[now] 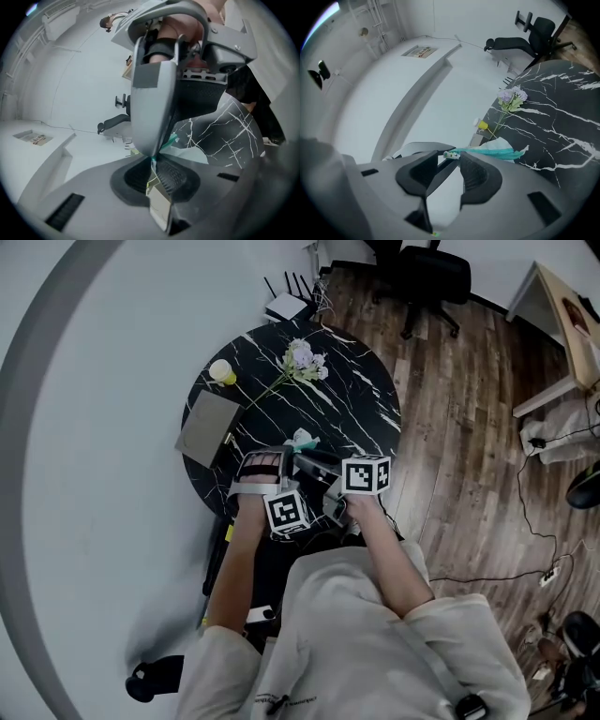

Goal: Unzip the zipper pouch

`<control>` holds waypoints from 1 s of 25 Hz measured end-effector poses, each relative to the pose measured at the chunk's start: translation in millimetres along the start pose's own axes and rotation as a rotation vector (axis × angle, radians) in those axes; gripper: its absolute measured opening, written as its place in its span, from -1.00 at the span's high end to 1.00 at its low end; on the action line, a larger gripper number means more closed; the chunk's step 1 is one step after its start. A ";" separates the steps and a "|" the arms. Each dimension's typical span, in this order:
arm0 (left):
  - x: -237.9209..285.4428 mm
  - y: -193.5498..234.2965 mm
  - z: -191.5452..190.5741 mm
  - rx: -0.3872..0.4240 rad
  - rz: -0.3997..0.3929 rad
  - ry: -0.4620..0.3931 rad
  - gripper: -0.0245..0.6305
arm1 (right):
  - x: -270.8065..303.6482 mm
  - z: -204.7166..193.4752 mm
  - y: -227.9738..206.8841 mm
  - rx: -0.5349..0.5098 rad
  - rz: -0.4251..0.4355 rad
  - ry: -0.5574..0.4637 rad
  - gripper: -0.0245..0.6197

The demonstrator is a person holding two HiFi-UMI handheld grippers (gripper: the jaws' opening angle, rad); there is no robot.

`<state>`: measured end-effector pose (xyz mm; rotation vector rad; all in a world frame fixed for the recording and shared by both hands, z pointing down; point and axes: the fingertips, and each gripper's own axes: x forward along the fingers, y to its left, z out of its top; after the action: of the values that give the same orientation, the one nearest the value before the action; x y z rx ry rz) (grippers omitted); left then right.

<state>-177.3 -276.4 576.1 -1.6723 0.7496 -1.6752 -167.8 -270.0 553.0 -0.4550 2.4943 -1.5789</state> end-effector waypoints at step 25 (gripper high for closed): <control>-5.7 2.0 8.6 -0.483 -0.092 -0.206 0.79 | -9.6 9.3 1.1 -0.056 -0.039 0.018 0.82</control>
<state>-168.7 -272.8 571.1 -2.2001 1.0455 -1.4217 -156.3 -274.3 547.6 -0.5024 2.5634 -1.5372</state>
